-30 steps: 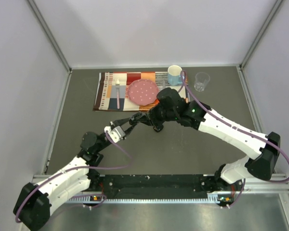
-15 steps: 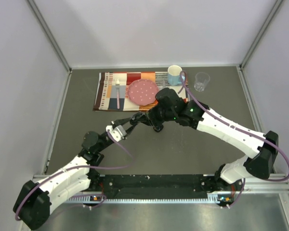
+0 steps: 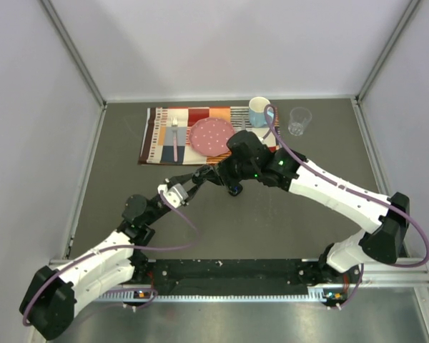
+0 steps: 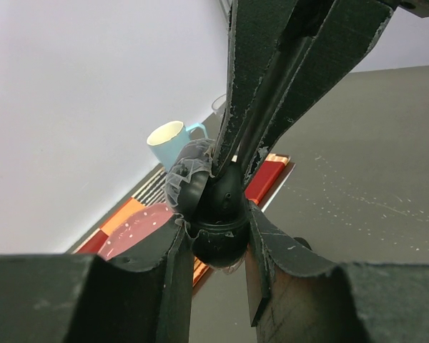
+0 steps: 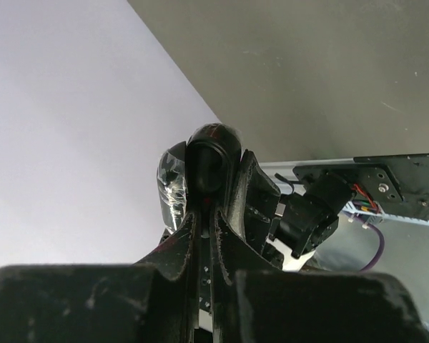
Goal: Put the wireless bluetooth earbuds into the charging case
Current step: Place the earbud in the charging case.
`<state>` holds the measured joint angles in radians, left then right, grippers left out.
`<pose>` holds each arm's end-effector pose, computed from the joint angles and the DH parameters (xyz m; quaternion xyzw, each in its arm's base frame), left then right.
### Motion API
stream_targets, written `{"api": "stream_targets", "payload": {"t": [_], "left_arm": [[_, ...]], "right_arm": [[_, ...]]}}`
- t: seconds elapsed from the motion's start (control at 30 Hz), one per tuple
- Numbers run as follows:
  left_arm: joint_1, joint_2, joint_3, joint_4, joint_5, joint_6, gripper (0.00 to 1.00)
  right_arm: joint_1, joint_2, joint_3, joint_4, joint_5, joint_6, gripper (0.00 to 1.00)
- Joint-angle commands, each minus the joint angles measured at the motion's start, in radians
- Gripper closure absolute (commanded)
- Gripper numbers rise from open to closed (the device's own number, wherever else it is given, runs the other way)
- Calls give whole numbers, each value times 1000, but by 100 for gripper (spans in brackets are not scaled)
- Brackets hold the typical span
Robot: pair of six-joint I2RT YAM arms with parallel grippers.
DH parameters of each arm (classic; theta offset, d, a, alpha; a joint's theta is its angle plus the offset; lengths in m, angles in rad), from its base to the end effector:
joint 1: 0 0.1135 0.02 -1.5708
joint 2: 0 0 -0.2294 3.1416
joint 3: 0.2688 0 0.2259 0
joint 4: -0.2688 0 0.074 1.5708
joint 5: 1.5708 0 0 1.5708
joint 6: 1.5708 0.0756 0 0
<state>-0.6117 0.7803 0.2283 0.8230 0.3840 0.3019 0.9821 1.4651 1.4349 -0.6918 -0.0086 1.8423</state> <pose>0.1579 -0.1453 0.2503 0.3983 0.4661 -0.2347 0.7543 0.1814 0.2728 0.2961 0.3784 0.8290 0.4072 0.0612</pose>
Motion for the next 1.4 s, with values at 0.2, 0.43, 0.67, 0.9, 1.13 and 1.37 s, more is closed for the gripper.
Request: {"api": "stream_targets", "payload": {"t": [0.2,0.43,0.67,0.9,1.13,1.37], "left_arm": [[-59,7,48,211,125,-40,100],[-63,11,49,226,135,-44,100],[-65,-15,29,228,107,-53,100],[-65,-35,3,225,43,-89,100],[-65,-9,-4,264,-23,-178,100],[-65,48,-3,343,-27,-250,100]], "right_arm": [[72,58,36,92,-24,9,96],[76,63,35,90,-25,9,89],[75,25,35,83,43,-17,82],[75,-75,24,66,156,-80,80],[76,-170,22,67,226,-170,76],[76,-215,24,80,237,-241,74]]}}
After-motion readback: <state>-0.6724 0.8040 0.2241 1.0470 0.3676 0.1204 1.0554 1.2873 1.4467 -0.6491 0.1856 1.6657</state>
